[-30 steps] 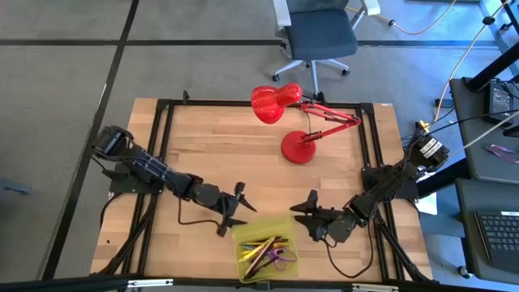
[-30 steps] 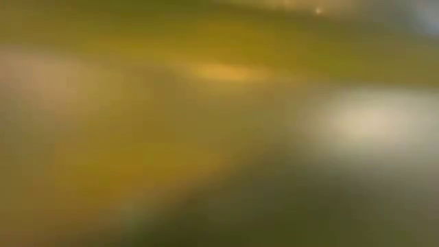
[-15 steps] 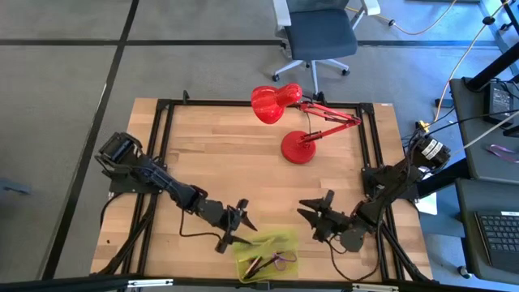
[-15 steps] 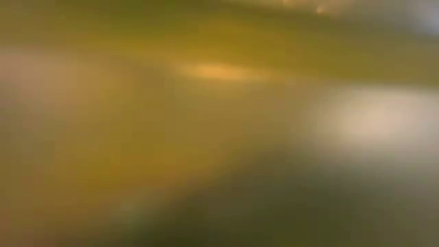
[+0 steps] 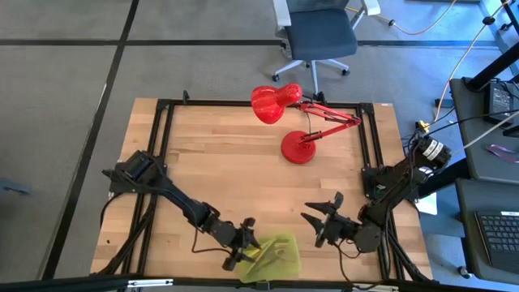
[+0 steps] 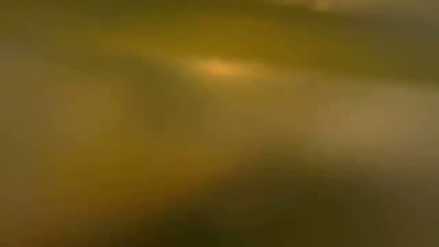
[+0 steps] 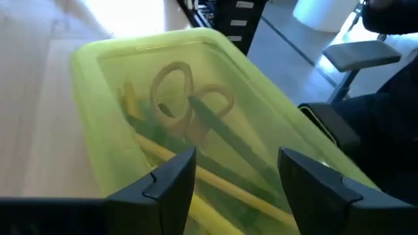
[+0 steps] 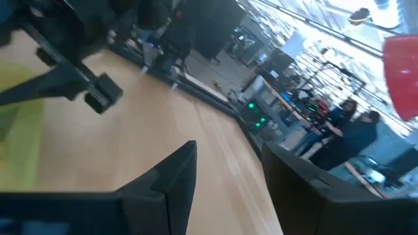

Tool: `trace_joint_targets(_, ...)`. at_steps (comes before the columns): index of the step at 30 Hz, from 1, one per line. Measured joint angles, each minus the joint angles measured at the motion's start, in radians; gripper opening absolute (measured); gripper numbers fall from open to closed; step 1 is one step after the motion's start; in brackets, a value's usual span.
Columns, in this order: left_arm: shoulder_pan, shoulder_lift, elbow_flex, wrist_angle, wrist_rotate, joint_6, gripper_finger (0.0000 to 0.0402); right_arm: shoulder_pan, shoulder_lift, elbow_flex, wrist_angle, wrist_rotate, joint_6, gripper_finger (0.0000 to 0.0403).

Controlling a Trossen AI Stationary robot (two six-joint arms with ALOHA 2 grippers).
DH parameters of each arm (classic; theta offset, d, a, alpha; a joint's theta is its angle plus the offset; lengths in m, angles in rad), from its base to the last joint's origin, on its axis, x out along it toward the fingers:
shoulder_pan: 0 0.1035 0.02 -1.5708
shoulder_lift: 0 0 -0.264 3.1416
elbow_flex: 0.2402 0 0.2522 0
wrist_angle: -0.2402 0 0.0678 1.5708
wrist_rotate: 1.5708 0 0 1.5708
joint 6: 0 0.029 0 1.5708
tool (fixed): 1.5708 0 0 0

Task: Pick & place school supplies into a supply box
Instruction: Close the yellow supply box

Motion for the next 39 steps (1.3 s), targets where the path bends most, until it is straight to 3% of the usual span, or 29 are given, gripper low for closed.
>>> trace_joint_targets(7,-0.005,0.018,0.014,-0.025,0.020,-0.022,0.0208,0.000,0.000,0.000,0.003,-0.090,0.063,0.0177)
trace_joint_targets(13,0.030,0.007,0.017,-0.156,0.042,-0.006,0.0209,0.000,0.000,0.000,0.000,-0.090,0.077,0.0177)
trace_joint_targets(30,0.146,-0.045,0.015,-0.309,0.234,0.156,0.0204,0.000,0.000,0.000,-0.002,-0.088,0.054,0.0177)
trace_joint_targets(39,0.178,-0.095,0.014,-0.420,0.258,0.222,0.0203,0.000,0.000,0.000,-0.006,-0.088,0.047,0.0177)
